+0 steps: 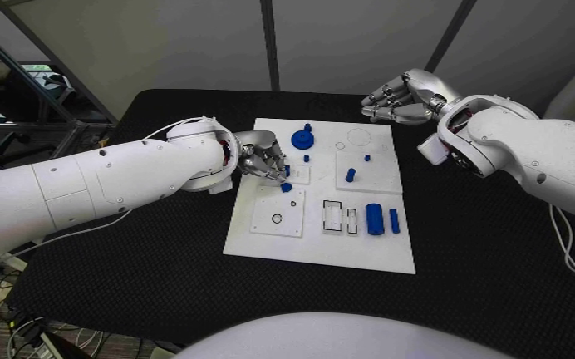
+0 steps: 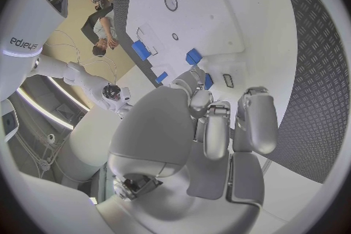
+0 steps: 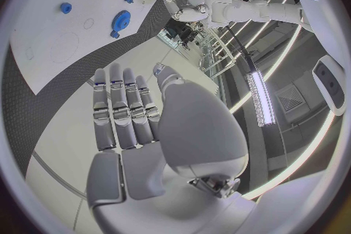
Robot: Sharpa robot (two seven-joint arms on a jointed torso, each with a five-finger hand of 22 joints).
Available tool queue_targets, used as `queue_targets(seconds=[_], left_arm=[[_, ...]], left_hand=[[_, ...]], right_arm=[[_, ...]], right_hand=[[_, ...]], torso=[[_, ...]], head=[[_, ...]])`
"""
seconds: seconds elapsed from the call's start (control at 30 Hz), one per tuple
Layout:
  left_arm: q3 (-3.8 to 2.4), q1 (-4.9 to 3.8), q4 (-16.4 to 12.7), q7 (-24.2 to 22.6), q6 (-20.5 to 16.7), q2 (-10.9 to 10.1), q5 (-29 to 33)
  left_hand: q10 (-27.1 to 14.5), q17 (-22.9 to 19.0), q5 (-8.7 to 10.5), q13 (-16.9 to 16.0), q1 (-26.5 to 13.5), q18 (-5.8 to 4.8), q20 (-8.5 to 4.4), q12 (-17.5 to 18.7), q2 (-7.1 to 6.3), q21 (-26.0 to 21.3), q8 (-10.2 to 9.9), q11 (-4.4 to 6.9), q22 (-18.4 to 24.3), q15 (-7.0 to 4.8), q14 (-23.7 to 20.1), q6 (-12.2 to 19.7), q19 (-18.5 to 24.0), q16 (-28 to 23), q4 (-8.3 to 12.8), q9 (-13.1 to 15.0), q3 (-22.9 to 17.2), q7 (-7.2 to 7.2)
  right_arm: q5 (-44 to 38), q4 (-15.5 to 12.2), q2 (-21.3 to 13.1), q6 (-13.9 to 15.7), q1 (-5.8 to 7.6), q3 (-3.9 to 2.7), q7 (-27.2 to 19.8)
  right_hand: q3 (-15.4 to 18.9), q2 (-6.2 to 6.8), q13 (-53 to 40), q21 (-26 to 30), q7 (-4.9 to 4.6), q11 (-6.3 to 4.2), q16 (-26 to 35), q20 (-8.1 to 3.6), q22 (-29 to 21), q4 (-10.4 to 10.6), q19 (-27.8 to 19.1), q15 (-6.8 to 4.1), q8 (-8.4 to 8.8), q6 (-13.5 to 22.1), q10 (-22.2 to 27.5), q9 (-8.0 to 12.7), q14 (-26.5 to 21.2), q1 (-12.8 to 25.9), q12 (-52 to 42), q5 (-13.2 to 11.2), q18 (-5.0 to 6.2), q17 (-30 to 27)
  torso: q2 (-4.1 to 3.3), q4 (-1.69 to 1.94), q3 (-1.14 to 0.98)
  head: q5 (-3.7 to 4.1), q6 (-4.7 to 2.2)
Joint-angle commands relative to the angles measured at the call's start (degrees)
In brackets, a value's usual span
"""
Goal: Assemble the parts on the task board
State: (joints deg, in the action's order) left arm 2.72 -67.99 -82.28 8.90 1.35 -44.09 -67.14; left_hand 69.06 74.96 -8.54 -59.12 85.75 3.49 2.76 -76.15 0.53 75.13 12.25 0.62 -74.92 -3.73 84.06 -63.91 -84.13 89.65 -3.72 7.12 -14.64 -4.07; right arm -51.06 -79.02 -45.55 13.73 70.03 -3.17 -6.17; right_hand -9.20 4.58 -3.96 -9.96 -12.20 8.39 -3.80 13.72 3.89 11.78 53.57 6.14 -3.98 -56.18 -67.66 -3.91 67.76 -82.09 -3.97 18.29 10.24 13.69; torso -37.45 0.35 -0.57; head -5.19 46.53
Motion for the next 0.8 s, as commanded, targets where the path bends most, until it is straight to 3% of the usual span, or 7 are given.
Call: queue_targets(seconds=[0.03, 0.33, 0.47, 0.6, 0.8], left_arm=[[0.00, -0.03, -0.2, -0.9, -2.5, -0.2, 3.5], [0.00, -0.01, -0.5, -0.5, -1.4, -0.5, 4.2], [0.00, -0.01, -0.6, -2.0, -1.0, -0.5, 4.2], [-0.01, 0.03, -0.8, -4.9, -1.5, -0.7, 3.6], [-0.03, 0.08, -1.3, -7.8, -1.6, -1.2, 1.2]], left_hand=[[0.6, 15.0, -0.31, -0.6, -1.0, -0.69, -0.46, -0.2, -0.59, 0.1, 0.4, 0.19, -11.4, -0.14, 5.9, -0.3, -1.8, 0.3, 0.3, 0.4, -1.2, 0.02], [-0.1, 15.0, -0.25, 0.6, -2.9, -0.67, -0.44, 0.5, -1.76, -0.1, 0.5, 0.06, -11.3, -0.06, 5.9, 0.6, -1.7, 0.3, 1.0, 1.0, -4.0, -0.17], [-1.4, 15.0, 0.00, 2.1, -4.7, -0.59, -0.20, 1.3, -3.43, -0.6, -1.9, -0.44, -11.2, 0.32, 5.9, 4.3, -1.6, 0.3, 0.7, 0.0, -4.1, -0.83], [-4.5, 15.0, 0.01, 5.4, -4.6, -0.29, -0.03, 3.0, -5.52, -2.2, -4.2, -0.34, -10.8, 0.37, 5.9, 7.4, -1.1, 0.3, 1.7, -1.1, -4.2, -0.47], [-7.0, 15.0, 0.03, 7.7, -4.1, 0.06, -0.03, 4.2, -6.96, -4.1, -5.3, -0.19, -10.4, 0.29, 5.9, 8.4, -0.5, 0.3, 2.7, -1.7, -4.5, -0.09]], right_arm=[[0.0, 0.0, 0.0, -0.4, 0.10, -0.03, -0.5], [0.0, 0.0, 0.0, -0.6, 0.10, -0.03, -0.5], [0.0, 0.0, 0.0, -0.6, 0.10, -0.03, -0.5], [0.0, 0.1, 0.1, -0.6, 0.09, -0.03, -0.5], [0.0, 0.1, 0.0, -0.6, 0.09, -0.03, -0.5]], right_hand=[[-0.3, -0.55, 0.0, 0.3, 0.00, -0.03, 0.1, -0.04, -0.1, 0.0, 0.3, -0.11, -0.07, 0.4, 0.6, 0.0, -0.3, 0.2, -0.1, 0.2, 0.35, -0.1], [-0.3, -0.58, 0.0, 0.3, 0.00, -0.04, 0.1, -0.04, -0.1, 0.0, 0.4, -0.13, -0.08, 0.4, 0.6, 0.0, -0.3, 0.2, -0.2, 0.2, 0.35, -0.1], [-0.3, -0.60, 0.0, 0.4, 0.01, -0.05, 0.1, -0.04, -0.1, 0.0, 0.4, -0.14, -0.08, 0.4, 0.6, 0.0, -0.3, 0.2, -0.2, 0.2, 0.35, -0.1], [-0.3, -0.60, 0.0, 0.4, 0.01, -0.05, 0.1, -0.04, -0.1, 0.0, 0.4, -0.14, -0.08, 0.4, 0.6, 0.0, -0.3, 0.2, -0.2, 0.2, 0.35, -0.1], [-0.3, -0.60, 0.0, 0.4, 0.01, -0.05, 0.1, -0.04, -0.1, 0.0, 0.4, -0.14, -0.08, 0.4, 0.6, 0.0, -0.3, 0.2, -0.2, 0.2, 0.35, -0.1]], torso=[[-0.03, -0.05, 0.01], [-0.05, -0.03, 0.03], [-0.05, -0.06, 0.01], [-0.07, -0.06, 0.04], [-0.09, -0.08, 0.03]], head=[[0.01, -0.12], [0.01, -0.05], [0.00, -0.08], [0.09, -0.13], [0.25, -0.10]])
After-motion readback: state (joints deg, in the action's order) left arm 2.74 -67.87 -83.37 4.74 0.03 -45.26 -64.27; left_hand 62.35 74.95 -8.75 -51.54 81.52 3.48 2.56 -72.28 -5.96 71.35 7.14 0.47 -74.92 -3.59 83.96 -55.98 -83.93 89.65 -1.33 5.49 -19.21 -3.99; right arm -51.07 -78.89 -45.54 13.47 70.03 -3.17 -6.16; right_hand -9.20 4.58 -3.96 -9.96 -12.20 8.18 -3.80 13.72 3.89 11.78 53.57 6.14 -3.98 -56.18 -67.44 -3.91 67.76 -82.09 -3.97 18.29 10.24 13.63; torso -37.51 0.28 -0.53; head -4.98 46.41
